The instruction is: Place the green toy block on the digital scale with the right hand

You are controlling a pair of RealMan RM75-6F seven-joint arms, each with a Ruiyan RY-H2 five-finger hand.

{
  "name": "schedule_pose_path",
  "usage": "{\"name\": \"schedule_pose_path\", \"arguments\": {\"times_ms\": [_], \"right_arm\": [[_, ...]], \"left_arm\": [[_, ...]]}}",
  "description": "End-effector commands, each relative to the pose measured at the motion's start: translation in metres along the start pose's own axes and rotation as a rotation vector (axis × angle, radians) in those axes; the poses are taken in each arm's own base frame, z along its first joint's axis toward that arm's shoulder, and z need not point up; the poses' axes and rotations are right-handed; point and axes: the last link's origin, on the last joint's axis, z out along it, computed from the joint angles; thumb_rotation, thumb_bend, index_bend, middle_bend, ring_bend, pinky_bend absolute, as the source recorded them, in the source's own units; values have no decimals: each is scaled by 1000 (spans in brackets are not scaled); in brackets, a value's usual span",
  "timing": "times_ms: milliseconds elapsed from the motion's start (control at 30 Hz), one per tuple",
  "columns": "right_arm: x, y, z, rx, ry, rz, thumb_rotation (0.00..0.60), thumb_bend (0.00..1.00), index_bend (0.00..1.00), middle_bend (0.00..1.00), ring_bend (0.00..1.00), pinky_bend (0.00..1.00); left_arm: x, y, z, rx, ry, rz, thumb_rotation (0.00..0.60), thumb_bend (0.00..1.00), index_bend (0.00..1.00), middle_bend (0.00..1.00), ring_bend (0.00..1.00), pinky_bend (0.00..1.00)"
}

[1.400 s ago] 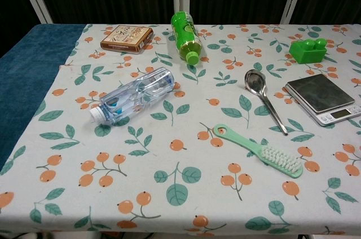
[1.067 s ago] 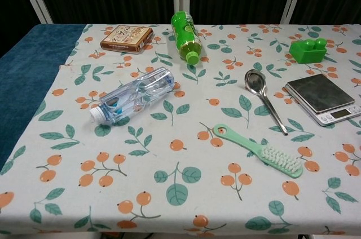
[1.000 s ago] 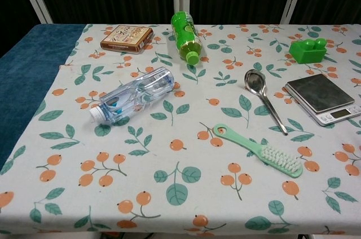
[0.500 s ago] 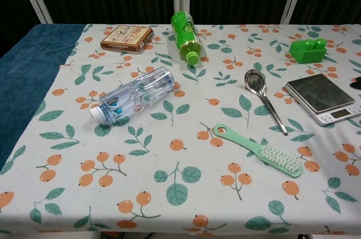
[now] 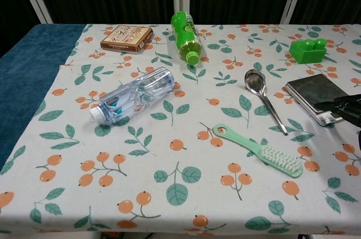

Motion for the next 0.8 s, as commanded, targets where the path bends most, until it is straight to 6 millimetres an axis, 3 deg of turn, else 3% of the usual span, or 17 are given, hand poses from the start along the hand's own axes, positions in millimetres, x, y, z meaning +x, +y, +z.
{"name": "schedule_pose_path", "arguments": {"times_ms": [33,800], "right_arm": [[-1,-1,0,1,-4,-1,600,929,0,137,0,0],[-4,2,2,-24,-14,8,600,929,0,174,0,0]], "left_arm": [[0,0,0,1,1,-1,600,59,27,26,0,0],[-1,1,-1,5,-5,5,600,58,27,26,0,0]]}}
